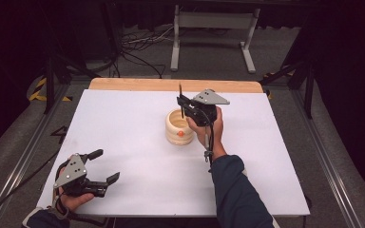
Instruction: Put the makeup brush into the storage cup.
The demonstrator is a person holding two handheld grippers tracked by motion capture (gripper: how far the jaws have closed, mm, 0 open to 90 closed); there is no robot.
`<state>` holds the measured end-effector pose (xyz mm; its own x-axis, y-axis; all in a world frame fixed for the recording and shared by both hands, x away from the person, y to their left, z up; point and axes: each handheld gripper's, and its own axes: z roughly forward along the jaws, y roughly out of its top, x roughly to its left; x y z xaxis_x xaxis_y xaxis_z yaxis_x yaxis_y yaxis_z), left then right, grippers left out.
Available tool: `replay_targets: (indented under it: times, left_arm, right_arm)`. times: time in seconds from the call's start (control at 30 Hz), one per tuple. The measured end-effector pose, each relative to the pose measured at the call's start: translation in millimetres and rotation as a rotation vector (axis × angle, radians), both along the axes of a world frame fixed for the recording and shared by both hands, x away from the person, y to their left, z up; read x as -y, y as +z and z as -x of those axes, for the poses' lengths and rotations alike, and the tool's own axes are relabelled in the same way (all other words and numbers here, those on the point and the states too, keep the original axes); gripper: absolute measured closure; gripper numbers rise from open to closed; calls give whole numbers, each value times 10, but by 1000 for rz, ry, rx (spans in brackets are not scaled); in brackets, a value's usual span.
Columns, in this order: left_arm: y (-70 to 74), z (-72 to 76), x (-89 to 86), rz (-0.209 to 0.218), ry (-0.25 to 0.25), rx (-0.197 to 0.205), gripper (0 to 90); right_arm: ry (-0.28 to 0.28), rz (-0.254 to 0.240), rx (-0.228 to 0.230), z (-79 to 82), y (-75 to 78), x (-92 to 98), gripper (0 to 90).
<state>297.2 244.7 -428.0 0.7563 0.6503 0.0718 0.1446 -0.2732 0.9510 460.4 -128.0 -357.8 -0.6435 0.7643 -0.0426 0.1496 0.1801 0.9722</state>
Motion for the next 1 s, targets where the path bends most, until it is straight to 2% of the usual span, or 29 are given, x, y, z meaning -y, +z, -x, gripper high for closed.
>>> replay_targets:
  times: [0.07, 0.17, 0.37, 0.43, 0.73, 0.9, 1.0]
  left_arm:
    - [35, 31, -6, 13, 4, 34, 83]
    - [76, 57, -28, 35, 10, 49, 80]
    - [84, 57, -59, 47, 9, 44, 79]
    - [80, 54, -59, 45, 8, 44, 78]
    - [77, 37, -75, 57, 16, 33, 79]
    - [68, 33, -60, 43, 15, 27, 79]
    - [65, 30, -52, 39, 9, 26, 79]
  right_arm:
    - [-2, -3, -6, -11, -26, 5, 839]
    - [-6, 7, -11, -21, -63, 2, 839]
    - [-12, -6, -25, -47, -124, 22, 838]
    - [-17, 6, -25, -50, -142, 17, 839]
    - [-18, -3, -38, -70, -209, 21, 838]
    - [-22, 16, -54, -61, -293, 17, 838]
    - [-24, 10, -68, -50, -335, 39, 838]
